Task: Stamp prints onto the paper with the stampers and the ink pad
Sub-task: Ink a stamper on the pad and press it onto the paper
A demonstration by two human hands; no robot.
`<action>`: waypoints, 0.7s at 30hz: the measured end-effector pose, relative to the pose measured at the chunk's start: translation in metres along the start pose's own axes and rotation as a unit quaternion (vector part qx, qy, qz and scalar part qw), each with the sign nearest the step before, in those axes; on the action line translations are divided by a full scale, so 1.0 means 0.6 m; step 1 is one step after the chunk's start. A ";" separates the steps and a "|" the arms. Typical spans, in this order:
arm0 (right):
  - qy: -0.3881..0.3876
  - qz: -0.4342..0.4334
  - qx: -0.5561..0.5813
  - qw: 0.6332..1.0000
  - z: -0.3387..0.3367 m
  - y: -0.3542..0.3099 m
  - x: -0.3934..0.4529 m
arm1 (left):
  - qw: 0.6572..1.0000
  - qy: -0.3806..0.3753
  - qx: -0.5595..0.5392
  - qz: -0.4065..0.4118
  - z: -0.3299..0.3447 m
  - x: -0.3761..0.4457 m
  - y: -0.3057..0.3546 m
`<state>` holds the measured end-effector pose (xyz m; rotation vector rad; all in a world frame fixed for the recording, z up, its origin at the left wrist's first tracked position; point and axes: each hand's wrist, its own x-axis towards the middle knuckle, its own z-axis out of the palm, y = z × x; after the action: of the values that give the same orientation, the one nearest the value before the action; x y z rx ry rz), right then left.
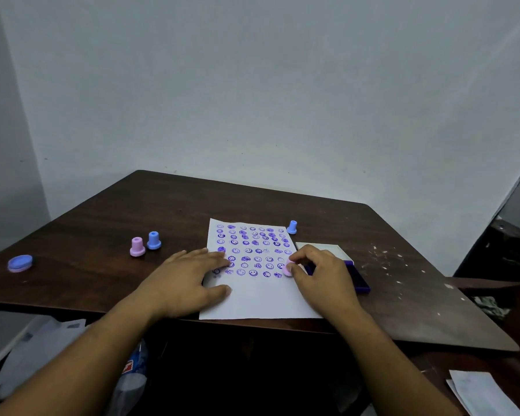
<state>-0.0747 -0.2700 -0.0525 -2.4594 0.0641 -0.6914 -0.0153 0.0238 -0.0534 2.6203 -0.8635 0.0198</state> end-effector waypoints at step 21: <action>-0.027 0.031 -0.015 0.999 -0.007 0.001 0.003 | 1.000 0.008 -0.001 0.000 0.008 0.003 -0.004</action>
<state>-0.0749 -0.2730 -0.0490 -2.4934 0.1293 -0.6007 -0.0131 0.0228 -0.0583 2.6158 -0.8571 0.0404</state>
